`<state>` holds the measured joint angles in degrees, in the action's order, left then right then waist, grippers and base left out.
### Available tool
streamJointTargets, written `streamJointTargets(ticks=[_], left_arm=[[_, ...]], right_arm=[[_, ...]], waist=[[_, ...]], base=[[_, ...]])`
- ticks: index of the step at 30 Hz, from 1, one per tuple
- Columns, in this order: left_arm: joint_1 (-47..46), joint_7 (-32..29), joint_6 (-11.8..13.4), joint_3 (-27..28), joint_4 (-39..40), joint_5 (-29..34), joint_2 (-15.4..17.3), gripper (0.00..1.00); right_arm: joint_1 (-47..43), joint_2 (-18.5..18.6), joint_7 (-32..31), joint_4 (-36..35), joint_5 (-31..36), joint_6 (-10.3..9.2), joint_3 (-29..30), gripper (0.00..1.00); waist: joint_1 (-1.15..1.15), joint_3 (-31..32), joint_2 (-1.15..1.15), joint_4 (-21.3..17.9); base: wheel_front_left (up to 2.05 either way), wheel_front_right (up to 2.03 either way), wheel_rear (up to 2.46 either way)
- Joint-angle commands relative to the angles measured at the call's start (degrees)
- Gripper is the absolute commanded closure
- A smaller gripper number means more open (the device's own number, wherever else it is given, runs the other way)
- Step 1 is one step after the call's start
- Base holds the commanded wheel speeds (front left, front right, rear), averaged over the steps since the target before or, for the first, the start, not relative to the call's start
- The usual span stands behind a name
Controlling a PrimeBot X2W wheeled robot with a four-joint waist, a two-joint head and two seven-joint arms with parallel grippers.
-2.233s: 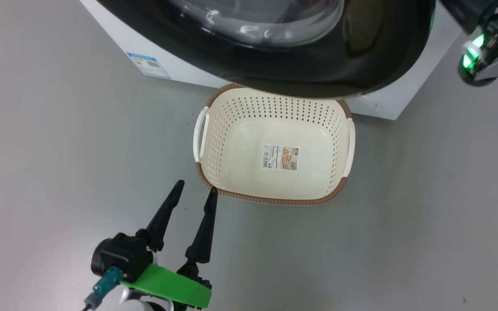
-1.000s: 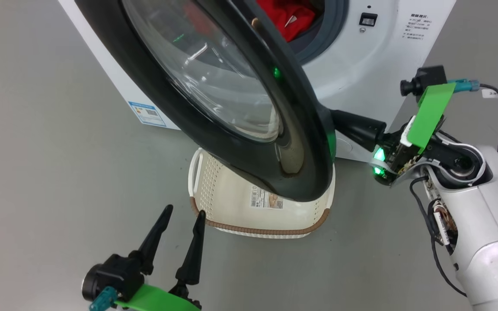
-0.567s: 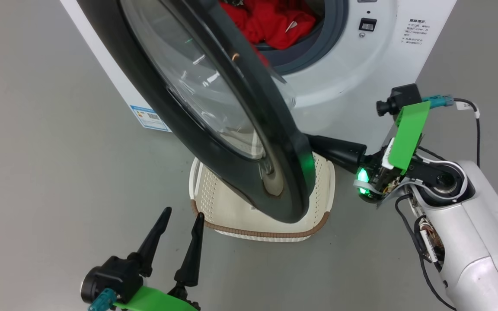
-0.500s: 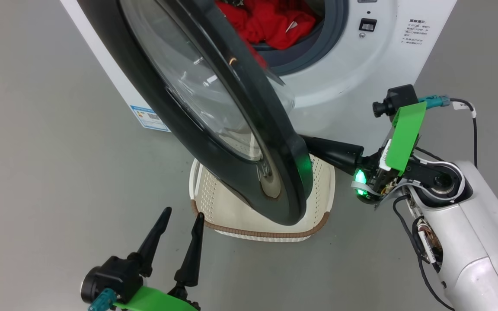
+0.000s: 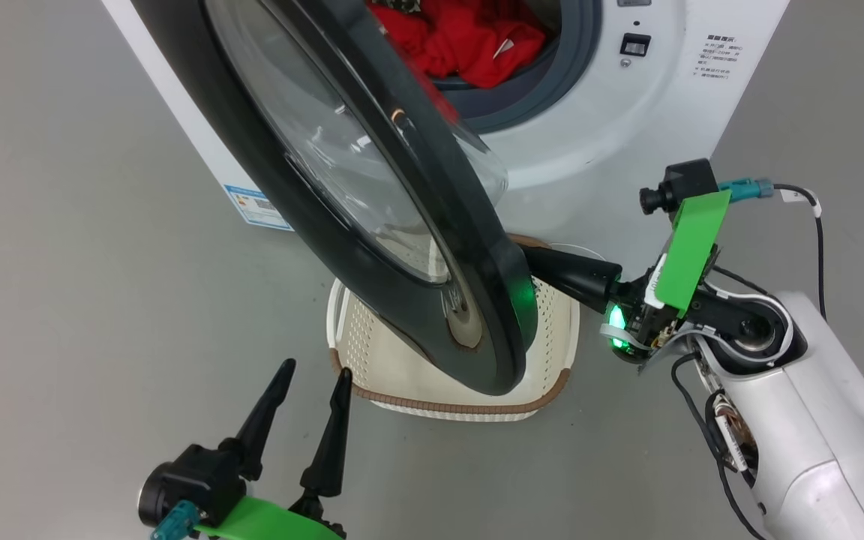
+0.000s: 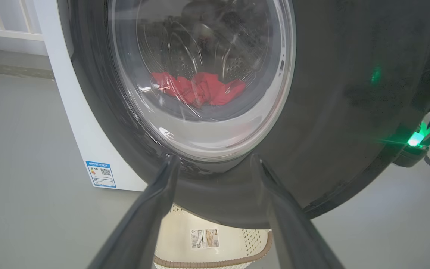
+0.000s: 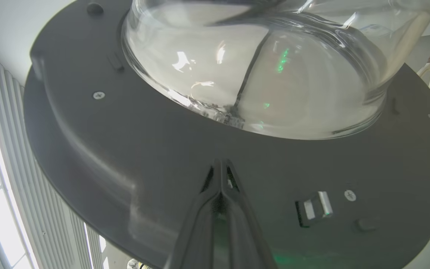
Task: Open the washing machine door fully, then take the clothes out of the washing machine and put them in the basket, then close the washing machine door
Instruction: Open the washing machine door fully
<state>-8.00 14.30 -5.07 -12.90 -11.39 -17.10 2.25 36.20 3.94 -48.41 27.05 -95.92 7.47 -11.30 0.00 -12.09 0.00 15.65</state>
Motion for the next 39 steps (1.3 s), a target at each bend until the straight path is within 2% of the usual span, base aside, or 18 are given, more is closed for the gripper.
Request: streamJointTargets(ticks=[1, 2, 3, 4, 23, 39], left_arm=[[0.5, 0.7, -0.1, 2.1, 1.5, 0.4, 0.6, 0.00], [0.5, 0.7, -0.1, 2.2, 1.5, 0.4, 0.6, 0.00], [0.5, 0.7, -0.1, 2.2, 1.5, 0.4, 0.6, 0.00], [0.5, 0.7, -0.1, 2.3, 1.5, 0.4, 0.6, 0.00], [1.9, 0.7, -1.0, 4.0, 0.6, 1.4, 0.6, 0.00], [3.7, 0.7, -1.7, 5.7, 0.0, 2.3, 0.6, 0.00]], right_arm=[[-1.2, -1.0, 0.8, -1.8, 0.7, 0.02, 0.0, 0.60], [-1.5, -1.0, 1.3, -1.9, 0.8, 0.02, 0.2, 0.51], [-1.7, -1.0, 1.8, -1.9, 1.1, 0.02, 0.5, 0.18], [-2.0, -1.0, 2.3, -1.9, 1.4, 0.02, 0.8, 0.00], [-10.1, -0.9, 8.8, -1.0, 4.1, 0.02, 6.0, 0.00], [-18.3, -0.5, 14.8, 0.4, 6.8, 0.02, 8.0, 0.00]], waist=[[0.00, 0.1, 0.00, -0.1], [0.00, 0.1, 0.00, -0.2], [0.00, 0.1, 0.00, -0.3], [0.00, 0.1, 0.00, -0.4], [0.00, 2.2, 0.00, -3.9], [0.00, 4.1, 0.00, -7.4]], base=[[0.00, 0.00, 0.00], [0.00, 0.00, 0.00], [0.00, 0.00, 0.00], [0.00, 0.00, 0.00], [0.00, 0.00, 0.00], [0.00, 0.00, 0.00]])
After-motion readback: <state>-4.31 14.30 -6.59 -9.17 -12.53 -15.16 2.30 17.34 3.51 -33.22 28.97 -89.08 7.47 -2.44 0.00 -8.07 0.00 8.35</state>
